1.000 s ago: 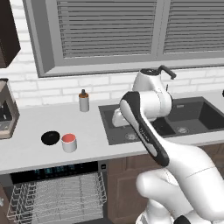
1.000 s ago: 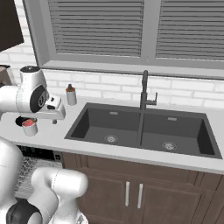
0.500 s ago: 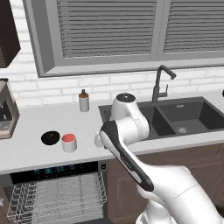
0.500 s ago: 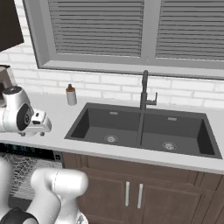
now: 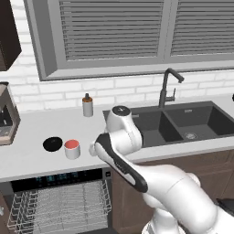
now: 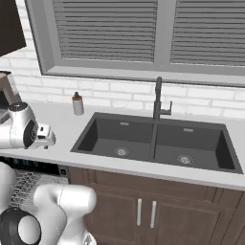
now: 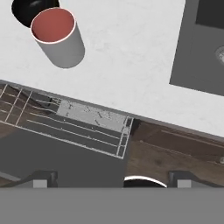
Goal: Pick up the cup and bowl from the counter, place them in the dishwasher, and close the dishwasher door.
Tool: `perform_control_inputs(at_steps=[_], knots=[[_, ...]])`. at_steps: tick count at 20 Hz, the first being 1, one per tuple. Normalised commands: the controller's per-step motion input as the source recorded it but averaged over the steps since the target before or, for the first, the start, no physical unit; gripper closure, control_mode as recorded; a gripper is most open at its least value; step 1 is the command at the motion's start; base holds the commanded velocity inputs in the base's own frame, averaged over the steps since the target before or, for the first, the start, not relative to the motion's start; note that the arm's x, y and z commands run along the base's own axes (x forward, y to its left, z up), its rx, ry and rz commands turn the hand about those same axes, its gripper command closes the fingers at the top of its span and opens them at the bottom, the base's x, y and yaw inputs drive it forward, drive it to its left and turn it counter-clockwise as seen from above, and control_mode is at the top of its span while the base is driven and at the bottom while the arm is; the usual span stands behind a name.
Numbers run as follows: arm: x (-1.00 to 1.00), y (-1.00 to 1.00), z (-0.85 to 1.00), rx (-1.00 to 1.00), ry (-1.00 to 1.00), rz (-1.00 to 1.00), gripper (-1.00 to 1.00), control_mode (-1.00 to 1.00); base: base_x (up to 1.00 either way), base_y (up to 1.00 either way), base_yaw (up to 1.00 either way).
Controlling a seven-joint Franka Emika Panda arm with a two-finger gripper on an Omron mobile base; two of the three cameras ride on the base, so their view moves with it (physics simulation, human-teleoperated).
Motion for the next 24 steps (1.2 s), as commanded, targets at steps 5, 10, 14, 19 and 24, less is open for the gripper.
perform_control_inputs(at_steps=[5,10,14,19,24], knots=[[0.56,0.22,-0.29,0.05,0.01,0.01,-1.0,-1.0,0.0,0.0,0.0],[0.46,0.51,-0.03,0.0,0.0,0.0,-1.0,-1.0,0.0,0.0,0.0],[0.47,0.4,0.0,0.0,0.0,0.0,-1.0,-1.0,0.0,0.0,0.0],[0.59,0.42,-0.09,0.0,0.01,0.0,-1.0,-1.0,0.0,0.0,0.0],[0.37,0.29,-0.12,0.0,0.0,0.0,-1.0,-1.0,0.0,0.0,0.0]])
